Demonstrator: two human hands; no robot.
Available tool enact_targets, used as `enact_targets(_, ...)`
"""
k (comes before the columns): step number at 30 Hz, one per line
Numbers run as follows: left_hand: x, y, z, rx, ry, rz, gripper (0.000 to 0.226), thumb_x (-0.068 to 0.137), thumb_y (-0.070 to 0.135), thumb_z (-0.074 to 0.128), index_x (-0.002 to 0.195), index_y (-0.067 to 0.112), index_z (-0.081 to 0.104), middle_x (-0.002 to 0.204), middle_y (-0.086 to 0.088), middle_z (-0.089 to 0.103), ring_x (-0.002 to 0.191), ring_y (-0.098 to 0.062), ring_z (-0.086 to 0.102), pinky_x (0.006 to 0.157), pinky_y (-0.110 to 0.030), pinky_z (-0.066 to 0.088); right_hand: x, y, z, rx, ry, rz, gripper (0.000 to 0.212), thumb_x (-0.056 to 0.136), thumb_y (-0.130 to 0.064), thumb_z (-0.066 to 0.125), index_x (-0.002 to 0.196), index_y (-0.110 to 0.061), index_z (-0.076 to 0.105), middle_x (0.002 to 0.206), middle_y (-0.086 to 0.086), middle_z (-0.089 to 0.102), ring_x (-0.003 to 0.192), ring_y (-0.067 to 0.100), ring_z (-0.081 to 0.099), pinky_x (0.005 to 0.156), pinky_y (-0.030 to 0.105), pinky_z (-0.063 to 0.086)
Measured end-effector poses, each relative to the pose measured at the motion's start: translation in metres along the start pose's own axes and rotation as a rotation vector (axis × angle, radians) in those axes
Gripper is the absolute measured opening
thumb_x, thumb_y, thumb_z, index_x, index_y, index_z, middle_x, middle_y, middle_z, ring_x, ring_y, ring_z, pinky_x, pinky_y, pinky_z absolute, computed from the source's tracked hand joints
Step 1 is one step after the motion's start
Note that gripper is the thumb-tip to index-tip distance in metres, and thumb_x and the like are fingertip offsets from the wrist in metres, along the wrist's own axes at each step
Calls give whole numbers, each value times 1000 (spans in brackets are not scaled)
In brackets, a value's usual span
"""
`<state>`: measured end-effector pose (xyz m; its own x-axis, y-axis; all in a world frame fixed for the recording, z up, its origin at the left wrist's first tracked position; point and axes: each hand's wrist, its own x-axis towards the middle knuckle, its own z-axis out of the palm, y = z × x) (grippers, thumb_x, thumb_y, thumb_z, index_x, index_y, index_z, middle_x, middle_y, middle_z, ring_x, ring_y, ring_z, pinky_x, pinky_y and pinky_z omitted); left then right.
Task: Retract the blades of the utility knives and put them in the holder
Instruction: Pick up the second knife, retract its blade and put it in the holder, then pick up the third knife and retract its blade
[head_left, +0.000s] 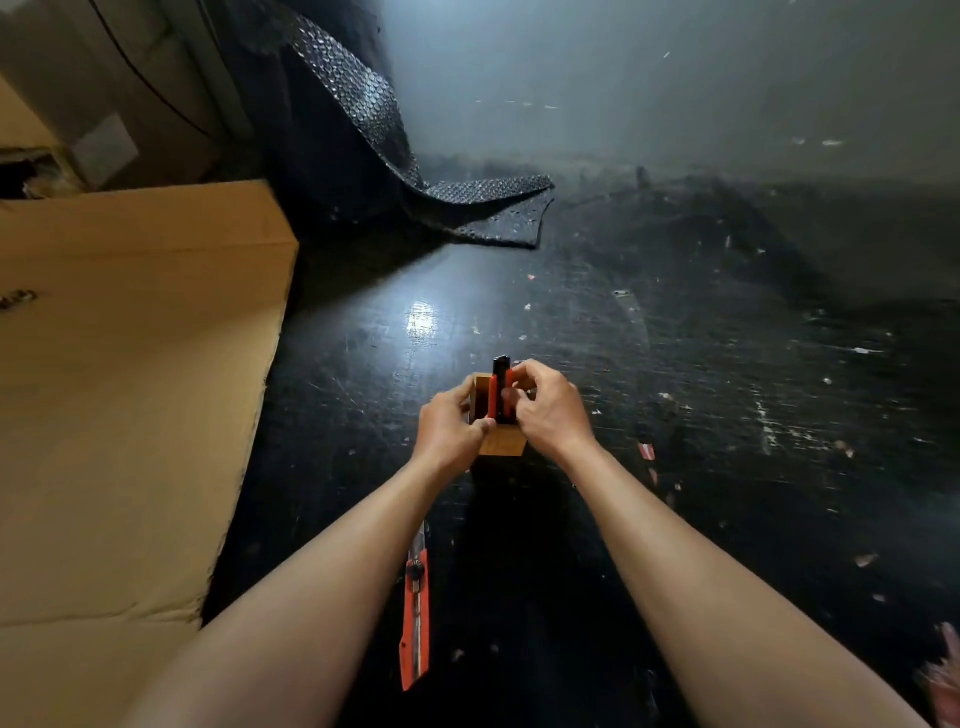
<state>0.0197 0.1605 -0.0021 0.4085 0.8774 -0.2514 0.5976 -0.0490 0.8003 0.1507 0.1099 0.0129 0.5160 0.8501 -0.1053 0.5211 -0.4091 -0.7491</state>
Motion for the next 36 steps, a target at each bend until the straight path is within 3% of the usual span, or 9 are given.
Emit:
enact_targets(7,4,-8,-1,-50,-19,-13,71,84,11,81,148,24,54,142,-2,65,133,-22,58,110,-37,47,2,-1,17,-18,-17,41,18,96,-15,57,102,-22,72,102,5,76,94,24,70,76,32,53)
enact_targets(15,-2,-8,-3,-69,-11,-2,63,84,16,83,143,22,60,139,-2,67,130,-22,61,109,-40,47,-8,-6,9,5,56,19,32,97,-17,60,127,-11,67,121,10,73,111,27,68,97,43,55)
enact_targets(23,-29,-11,-23,3,51,-7,68,82,13,84,144,7,55,141,-12,64,125,-25,65,103,-37,52,-42,-21,0,-113,43,-97,20,94,-22,63,111,-17,72,106,3,76,96,20,70,84,37,58)
enact_targets(27,-65,-35,-38,92,63,18,58,84,18,82,138,11,62,133,-7,70,120,-19,67,103,-30,51,-74,-24,16,-114,-47,-76,21,94,-24,62,112,-17,72,104,1,75,96,18,69,84,34,56)
enact_targets(30,-93,-64,-44,126,59,-20,46,85,17,78,130,13,69,122,-4,75,105,-8,67,91,-16,47,-103,-16,41,-130,-127,-36,22,94,-24,63,115,-18,70,109,1,74,99,17,69,86,34,56)
enact_targets(36,-129,-113,-41,160,-31,-223,39,81,25,81,117,13,73,111,-2,75,92,-8,63,78,-18,45,-148,-1,84,-242,-449,164,32,93,-24,66,124,-20,65,115,2,71,102,17,68,87,36,57)
